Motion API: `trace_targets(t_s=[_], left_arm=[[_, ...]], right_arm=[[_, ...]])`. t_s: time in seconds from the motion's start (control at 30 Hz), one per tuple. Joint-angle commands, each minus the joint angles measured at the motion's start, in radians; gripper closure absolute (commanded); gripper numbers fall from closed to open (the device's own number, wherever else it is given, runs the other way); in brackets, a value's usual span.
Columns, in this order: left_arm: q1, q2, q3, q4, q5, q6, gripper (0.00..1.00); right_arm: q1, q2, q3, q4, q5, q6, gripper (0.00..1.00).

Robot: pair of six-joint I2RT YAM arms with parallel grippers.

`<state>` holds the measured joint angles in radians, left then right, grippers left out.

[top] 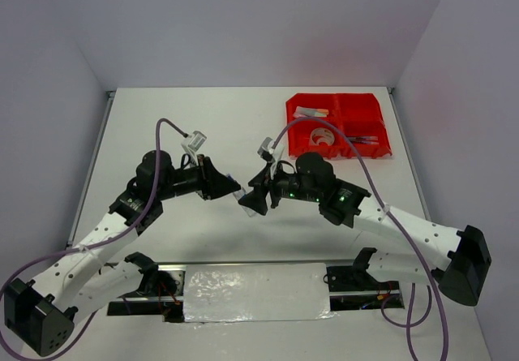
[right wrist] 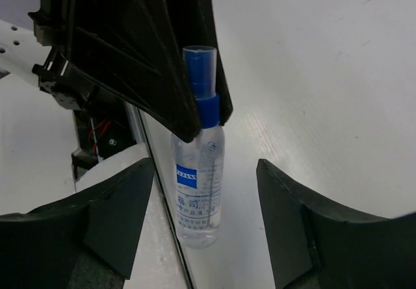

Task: Sort the stationery into containers
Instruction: Place the stationery in the storage box.

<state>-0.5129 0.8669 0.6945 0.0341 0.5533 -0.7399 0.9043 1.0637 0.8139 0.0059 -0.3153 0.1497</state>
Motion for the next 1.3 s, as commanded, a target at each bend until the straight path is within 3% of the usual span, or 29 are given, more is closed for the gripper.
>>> trace_targets(t_s=[0.0, 0.2, 0.3, 0.33, 0.4, 0.43, 0.47, 0.5, 0.53, 0.57, 0.6, 0.63, 0.73, 0.87, 1.03, 1.27], left_arm=[[-0.003, -0.022, 0.003, 0.066, 0.042, -0.026, 1.00], [-0.004, -0.026, 0.020, 0.078, 0.043, -0.035, 1.00], [-0.004, -0.020, 0.017, 0.093, 0.053, -0.045, 1.00], [-0.003, -0.019, 0.014, 0.096, 0.056, -0.049, 1.00], [-0.003, -0.014, 0.007, 0.101, 0.053, -0.055, 1.00], [-0.003, -0.014, 0.007, 0.099, 0.050, -0.055, 0.97], [-0.004, -0.016, 0.005, 0.096, 0.040, -0.055, 0.92], [-0.004, -0.019, 0.010, 0.090, 0.034, -0.055, 0.85], [-0.003, -0.028, 0.011, 0.075, 0.014, -0.053, 0.59], [-0.003, -0.034, 0.013, 0.064, -0.002, -0.055, 0.40], [-0.003, -0.042, 0.017, 0.053, -0.022, -0.058, 0.10], [-0.003, -0.048, 0.023, 0.037, -0.042, -0.055, 0.01], [-0.003, -0.031, 0.088, -0.069, -0.122, -0.026, 0.01], [-0.004, -0.011, 0.206, -0.233, -0.268, 0.004, 0.01], [-0.004, -0.057, 0.296, -0.497, -0.663, -0.030, 0.00], [-0.003, -0.143, 0.428, -0.696, -0.809, 0.042, 0.01]], right_arm=[[0.024, 0.025, 0.054, 0.054, -0.056, 0.004, 0.29], [0.048, 0.071, 0.054, 0.040, -0.053, -0.001, 0.37], [0.058, 0.071, 0.045, 0.058, -0.053, 0.004, 0.51], [0.059, 0.068, 0.041, 0.075, -0.051, 0.005, 0.68], [0.058, 0.068, 0.041, 0.092, -0.050, 0.011, 0.83], [0.059, 0.070, 0.044, 0.092, -0.042, 0.014, 1.00], [0.059, 0.070, 0.044, 0.095, -0.021, 0.017, 1.00], [0.059, 0.071, 0.044, 0.095, -0.015, 0.017, 1.00], [0.061, 0.074, 0.045, 0.097, -0.016, 0.014, 1.00], [0.059, 0.073, 0.045, 0.097, -0.018, 0.013, 1.00], [0.059, 0.071, 0.045, 0.097, -0.021, 0.013, 1.00], [0.058, 0.070, 0.042, 0.095, -0.021, 0.008, 1.00], [0.059, 0.064, 0.042, 0.086, -0.007, 0.013, 1.00], [0.047, 0.065, 0.053, 0.045, 0.171, 0.085, 1.00], [-0.062, 0.087, 0.087, -0.063, 0.347, 0.237, 1.00], [-0.323, 0.006, 0.051, -0.125, 0.395, 0.399, 1.00]])
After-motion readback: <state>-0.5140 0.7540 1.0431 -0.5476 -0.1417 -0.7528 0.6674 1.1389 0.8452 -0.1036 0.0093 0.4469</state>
